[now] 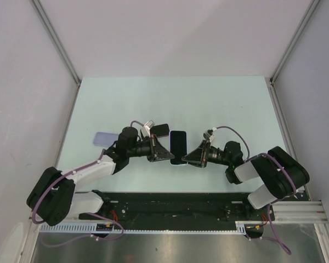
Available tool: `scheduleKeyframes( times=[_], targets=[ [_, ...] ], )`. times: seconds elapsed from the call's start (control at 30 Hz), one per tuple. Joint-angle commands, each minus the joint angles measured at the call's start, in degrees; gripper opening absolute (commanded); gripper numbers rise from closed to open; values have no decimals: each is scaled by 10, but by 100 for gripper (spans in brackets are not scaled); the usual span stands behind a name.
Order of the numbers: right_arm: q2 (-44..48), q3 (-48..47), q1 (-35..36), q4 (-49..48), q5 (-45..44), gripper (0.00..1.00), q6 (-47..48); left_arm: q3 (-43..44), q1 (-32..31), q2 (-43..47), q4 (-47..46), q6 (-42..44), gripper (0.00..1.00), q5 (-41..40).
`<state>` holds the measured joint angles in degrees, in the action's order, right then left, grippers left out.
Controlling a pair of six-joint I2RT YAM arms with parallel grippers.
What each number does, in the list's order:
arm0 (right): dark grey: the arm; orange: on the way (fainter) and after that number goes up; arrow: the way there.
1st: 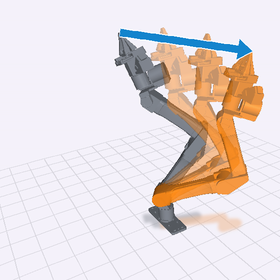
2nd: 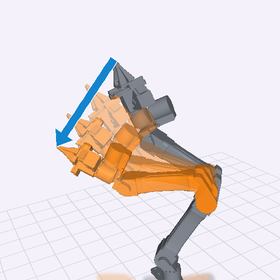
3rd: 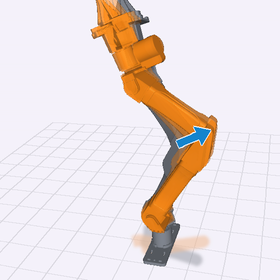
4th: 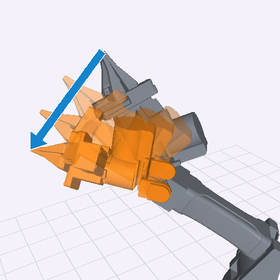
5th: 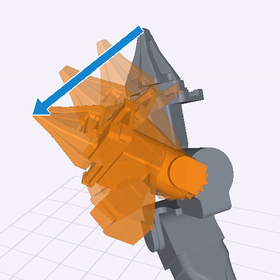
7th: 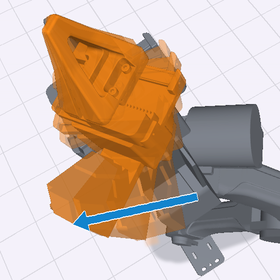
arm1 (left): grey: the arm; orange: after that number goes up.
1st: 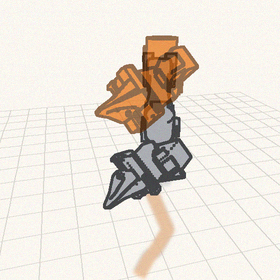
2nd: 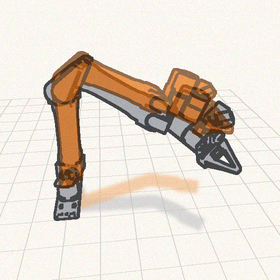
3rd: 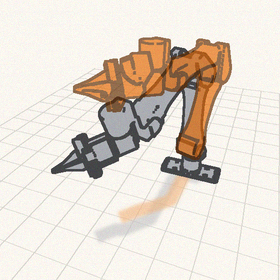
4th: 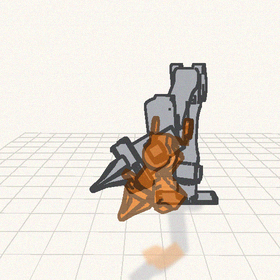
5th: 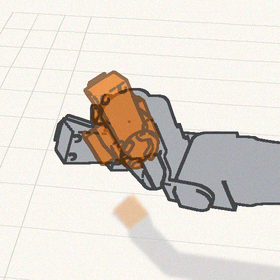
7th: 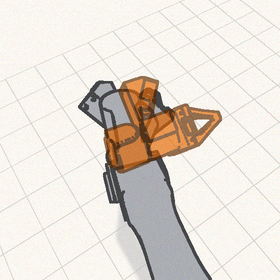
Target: Put the phone into the phone case
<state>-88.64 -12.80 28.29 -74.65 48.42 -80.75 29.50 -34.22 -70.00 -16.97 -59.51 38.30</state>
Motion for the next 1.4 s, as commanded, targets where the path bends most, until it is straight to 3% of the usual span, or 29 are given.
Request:
scheduleKeyframes(
  times=[0.0, 0.1, 0.13, 0.2, 0.23, 0.3, 0.33, 0.37, 0.4, 0.43, 0.53, 0.7, 0.83, 1.0, 1.37],
  targets=[
    [40, 0, -16, -158, -6, 38, -28, 25, 1, -15, -8, 66, 0, -21],
    [70, 14, -31, -47, -15, 49, 43, 63, 2, -46, 57, 111, 0, -43],
    [108, 15, -30, 63, -29, 57, 70, 91, 2, -54, 85, 123, 0, -45],
    [156, 8, -30, 182, -48, 69, 164, 106, 2, -70, 86, 133, 0, -33],
    [207, -3, -31, 303, -72, 71, 193, 115, 2, -73, 86, 134, 0, -34],
    [271, -26, -32, 429, -124, 75, 282, 123, 2, -87, 88, 140, 0, -46],
    [334, -37, -32, 548, -147, 77, 311, 134, 2, -94, 97, 142, 0, -51],
    [364, -68, -34, 604, -173, 82, 360, 140, 2, -104, 99, 143, 0, -51],
    [391, -82, -34, 659, -233, 97, 385, 145, 1, -127, 98, 142, 0, -47],
    [420, -99, -34, 753, -261, 100, 404, 154, 0, -139, 86, 139, 0, -43],
    [504, -144, -35, 867, -341, 100, 436, 181, -5, -188, 70, 128, 0, -28],
    [535, -179, -34, 915, -366, 100, 460, 212, -33, -249, 41, 106, 0, -31],
    [516, -182, -35, 921, -359, 100, 460, 217, -54, -291, -10, 71, 0, -28],
    [479, -214, -28, 942, -329, 100, 447, 221, -75, -324, -9, 61, 0, -41],
    [502, -230, -22, 993, -386, 100, 471, 190, -103, -319, 36, 35, 15, -93]
  ],
)
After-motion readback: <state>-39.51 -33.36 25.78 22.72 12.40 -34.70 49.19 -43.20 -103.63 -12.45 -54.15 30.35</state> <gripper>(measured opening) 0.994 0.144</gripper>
